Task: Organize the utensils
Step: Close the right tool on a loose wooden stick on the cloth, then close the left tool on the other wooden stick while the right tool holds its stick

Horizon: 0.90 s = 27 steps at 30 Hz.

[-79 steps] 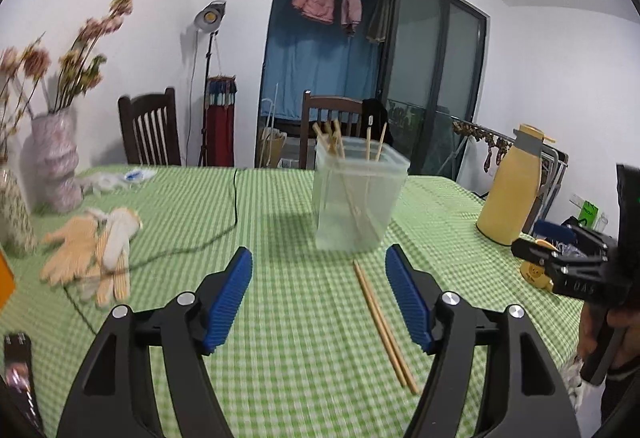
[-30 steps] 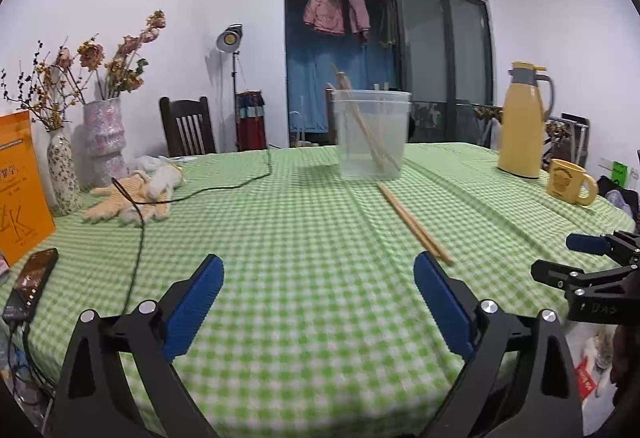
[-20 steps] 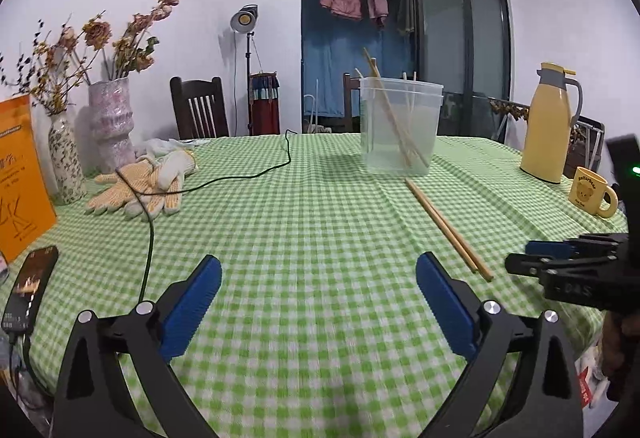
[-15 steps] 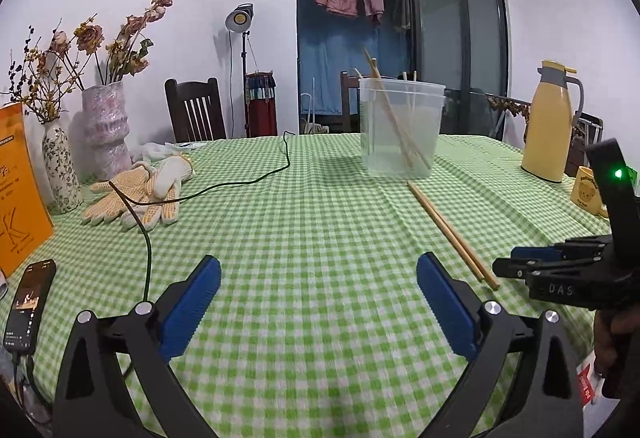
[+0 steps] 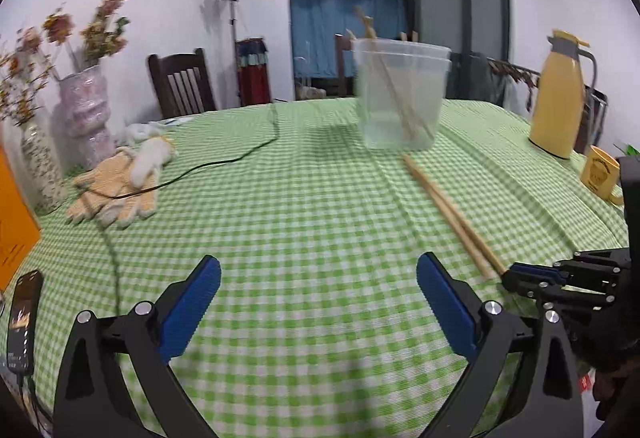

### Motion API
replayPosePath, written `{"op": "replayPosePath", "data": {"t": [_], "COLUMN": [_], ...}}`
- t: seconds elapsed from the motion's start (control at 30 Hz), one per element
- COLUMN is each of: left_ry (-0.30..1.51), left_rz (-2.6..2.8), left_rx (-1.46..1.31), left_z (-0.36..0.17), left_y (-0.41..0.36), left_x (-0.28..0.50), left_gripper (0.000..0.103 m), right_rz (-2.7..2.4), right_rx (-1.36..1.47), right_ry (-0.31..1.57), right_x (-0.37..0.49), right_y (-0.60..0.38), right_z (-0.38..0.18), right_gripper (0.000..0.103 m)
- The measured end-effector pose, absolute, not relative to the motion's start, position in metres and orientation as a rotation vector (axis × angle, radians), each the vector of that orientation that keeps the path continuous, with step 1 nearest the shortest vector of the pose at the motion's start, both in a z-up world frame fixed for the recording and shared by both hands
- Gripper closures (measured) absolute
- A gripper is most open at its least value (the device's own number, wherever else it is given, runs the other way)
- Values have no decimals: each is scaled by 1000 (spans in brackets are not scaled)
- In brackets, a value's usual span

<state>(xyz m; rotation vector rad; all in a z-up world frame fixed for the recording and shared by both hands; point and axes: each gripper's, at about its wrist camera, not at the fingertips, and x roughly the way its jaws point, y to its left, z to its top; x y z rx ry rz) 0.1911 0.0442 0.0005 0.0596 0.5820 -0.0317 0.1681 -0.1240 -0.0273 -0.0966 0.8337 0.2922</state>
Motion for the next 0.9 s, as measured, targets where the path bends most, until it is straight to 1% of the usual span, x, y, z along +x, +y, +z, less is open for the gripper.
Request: {"op": "replayPosePath", "data": {"t": [0.47, 0.73, 0.9], "left_ry": [690, 753, 824], "left_rz": [-103, -165, -247], "left_rx": [93, 102, 51], "left_z": [-10, -17, -21], "left_y": [6, -17, -37], "left_x": [209, 216, 228], "left_gripper": [8, 8, 9], "right_rz": [70, 61, 87], "right_rx": [-13, 6, 17], "right_ry": [831, 810, 786], "right_x": [175, 167, 161], "right_y": [-205, -226, -236], "right_z": [-28, -29, -29], "right_gripper": [96, 96, 96]}}
